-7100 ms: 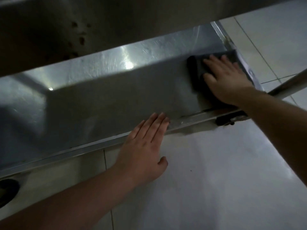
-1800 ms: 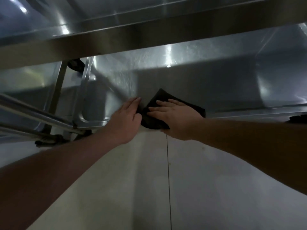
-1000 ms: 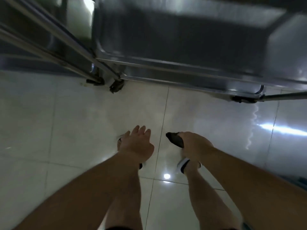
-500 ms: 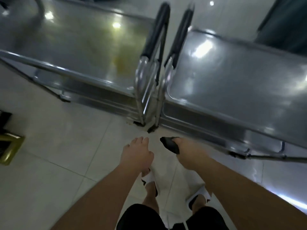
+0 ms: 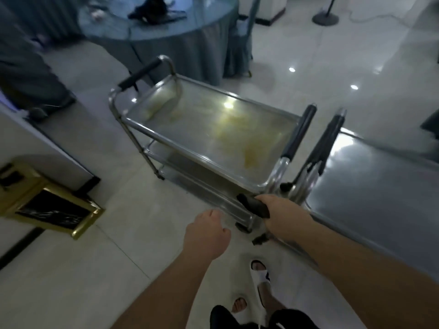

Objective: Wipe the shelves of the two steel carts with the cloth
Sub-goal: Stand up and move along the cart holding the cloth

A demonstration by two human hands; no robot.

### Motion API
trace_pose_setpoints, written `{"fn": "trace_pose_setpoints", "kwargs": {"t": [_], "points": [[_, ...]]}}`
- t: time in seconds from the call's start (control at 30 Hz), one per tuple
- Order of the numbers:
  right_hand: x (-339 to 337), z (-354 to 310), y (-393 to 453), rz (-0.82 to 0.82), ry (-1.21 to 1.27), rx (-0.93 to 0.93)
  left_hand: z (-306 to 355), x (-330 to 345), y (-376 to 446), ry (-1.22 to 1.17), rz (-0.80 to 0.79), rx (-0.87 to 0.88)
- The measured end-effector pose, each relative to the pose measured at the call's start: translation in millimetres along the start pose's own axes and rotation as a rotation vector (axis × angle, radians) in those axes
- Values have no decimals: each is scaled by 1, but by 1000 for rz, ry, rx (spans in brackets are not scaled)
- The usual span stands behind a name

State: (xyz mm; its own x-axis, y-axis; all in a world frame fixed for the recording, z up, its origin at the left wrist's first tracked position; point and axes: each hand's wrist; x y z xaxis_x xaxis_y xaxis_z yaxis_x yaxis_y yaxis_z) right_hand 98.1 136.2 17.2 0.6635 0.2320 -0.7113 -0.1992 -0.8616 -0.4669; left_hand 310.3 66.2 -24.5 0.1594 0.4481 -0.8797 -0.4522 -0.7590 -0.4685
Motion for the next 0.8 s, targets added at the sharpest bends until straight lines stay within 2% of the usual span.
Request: {"fn": "trace_pose_setpoints", "kwargs": {"t": [0.23, 0.4, 0.57, 0.8], "points": [[-47, -63, 83, 8, -62, -254, -45, -78, 19, -30, 132, -182], [-69, -126, 129, -44, -145, -420, -78, -117, 24, -47, 219, -319], [-56, -186, 167, -135, -209, -509, -129, -116, 29, -87, 243, -424], [-16, -288, 246, -83, -229, -570, -252, -124, 70, -110, 287, -490]]}}
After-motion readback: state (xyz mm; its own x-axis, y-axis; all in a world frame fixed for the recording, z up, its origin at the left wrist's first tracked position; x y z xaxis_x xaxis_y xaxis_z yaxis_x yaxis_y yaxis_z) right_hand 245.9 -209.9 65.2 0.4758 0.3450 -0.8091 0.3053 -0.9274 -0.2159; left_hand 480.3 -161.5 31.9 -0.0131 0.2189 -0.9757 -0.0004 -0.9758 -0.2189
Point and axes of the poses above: each hand's wrist, its own y-axis towards the middle knuckle, its own x-axis out of the palm, z = x × y, and after that the axes turned 10 degrees about y, right-handed
